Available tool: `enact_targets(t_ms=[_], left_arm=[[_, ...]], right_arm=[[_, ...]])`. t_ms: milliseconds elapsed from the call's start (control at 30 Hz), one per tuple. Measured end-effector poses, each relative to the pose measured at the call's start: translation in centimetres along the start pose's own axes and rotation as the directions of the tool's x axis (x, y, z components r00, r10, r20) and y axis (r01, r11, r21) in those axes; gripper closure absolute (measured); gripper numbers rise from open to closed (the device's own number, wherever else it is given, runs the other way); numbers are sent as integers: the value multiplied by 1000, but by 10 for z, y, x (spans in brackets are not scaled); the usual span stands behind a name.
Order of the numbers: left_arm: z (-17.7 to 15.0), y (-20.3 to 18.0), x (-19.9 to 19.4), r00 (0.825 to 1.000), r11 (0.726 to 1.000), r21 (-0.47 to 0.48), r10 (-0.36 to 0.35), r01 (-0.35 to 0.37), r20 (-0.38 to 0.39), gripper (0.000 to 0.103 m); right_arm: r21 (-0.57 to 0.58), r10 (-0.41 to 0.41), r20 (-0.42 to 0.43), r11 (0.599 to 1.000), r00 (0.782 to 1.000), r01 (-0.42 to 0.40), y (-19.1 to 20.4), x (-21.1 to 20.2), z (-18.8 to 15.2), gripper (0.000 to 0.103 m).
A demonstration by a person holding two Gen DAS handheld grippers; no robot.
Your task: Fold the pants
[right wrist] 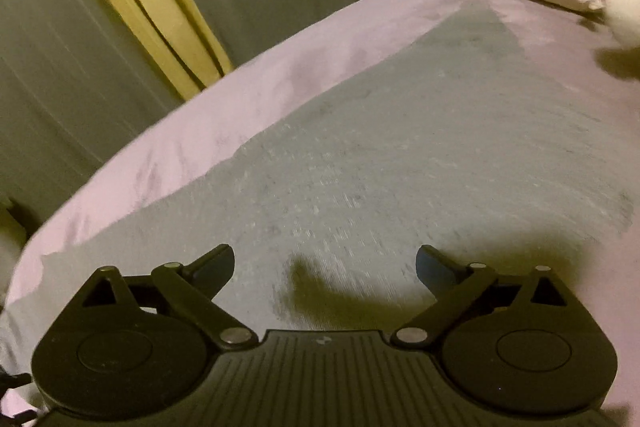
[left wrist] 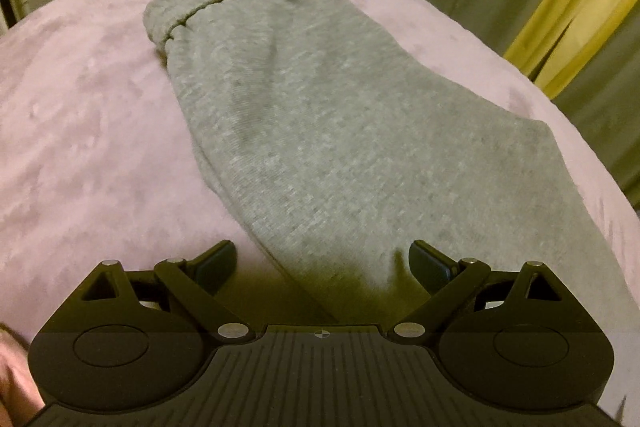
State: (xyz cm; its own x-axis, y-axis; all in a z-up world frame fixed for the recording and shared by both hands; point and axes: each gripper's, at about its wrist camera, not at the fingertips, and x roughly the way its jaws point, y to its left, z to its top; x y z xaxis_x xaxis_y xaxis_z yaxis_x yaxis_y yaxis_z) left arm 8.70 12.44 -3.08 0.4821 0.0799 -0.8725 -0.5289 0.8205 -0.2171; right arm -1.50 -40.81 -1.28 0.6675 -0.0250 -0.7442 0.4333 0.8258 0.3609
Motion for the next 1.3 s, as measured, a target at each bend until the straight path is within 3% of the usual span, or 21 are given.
enact_targets(t_ms=[100,167,267,333,400,500,567,633,733,833,900,1000,1100,1167,1233,1300], left_arm=[[0,-1,1,1000,1000,4,-2,2,-5,6],[1,-2,2,1000,1000,3,0,0,-6,6],[1,-3,3,1000,1000,3,6,-5,-14,6],[1,-4,5,1000,1000,7,6,-6,-22,6],[1,-4,6,1000,1000,7,4,-4,-28,6],[1,-4,7,1000,1000,3,-1,1,-28,6],[1,-3,8,1000,1000,2,-2,2,-26,6],[0,-4,7,1000,1000,2,-3,3,-26,6],[-1,-3,5,1000,1000,3,-8,8,-19,6],[-1,-1,4,1000,1000,-6,-14,14,-14,6],[-1,-1,5,1000,1000,-14,-13,12,-20,6],[0,-1,6,1000,1000,-18,-6,5,-29,6],[0,-2,5,1000,1000,-14,-6,5,-26,6],[1,-2,6,1000,1000,-14,-3,3,-29,6],[1,-2,6,999,1000,-16,-3,2,-32,6],[1,-2,6,999,1000,-16,-2,1,-32,6]], right_arm=[[87,10,-51,996,999,-5,-14,17,1,5],[149,39,-16,988,999,-36,-30,18,5,4],[234,-20,43,972,999,10,-55,-1,6,4],[341,26,91,938,995,-56,-88,-22,1,5],[449,79,199,879,977,-163,-126,-54,-11,5],[555,12,306,810,952,-188,-175,-94,-30,8],[614,-30,314,769,949,-179,-198,-107,-38,19],[645,-27,303,741,953,-184,-213,-110,-46,40],[676,16,283,706,959,-211,-220,-99,-54,50],[674,48,288,700,957,-238,-213,-84,-52,64],[680,48,299,690,953,-248,-213,-75,-50,66],[704,53,302,661,952,-260,-215,-80,-46,88],[683,18,309,692,951,-235,-210,-85,-42,89],[700,20,291,678,956,-227,-215,-80,-40,88],[723,47,275,648,960,-239,-221,-74,-40,78],[733,47,279,634,959,-244,-223,-70,-40,77]])
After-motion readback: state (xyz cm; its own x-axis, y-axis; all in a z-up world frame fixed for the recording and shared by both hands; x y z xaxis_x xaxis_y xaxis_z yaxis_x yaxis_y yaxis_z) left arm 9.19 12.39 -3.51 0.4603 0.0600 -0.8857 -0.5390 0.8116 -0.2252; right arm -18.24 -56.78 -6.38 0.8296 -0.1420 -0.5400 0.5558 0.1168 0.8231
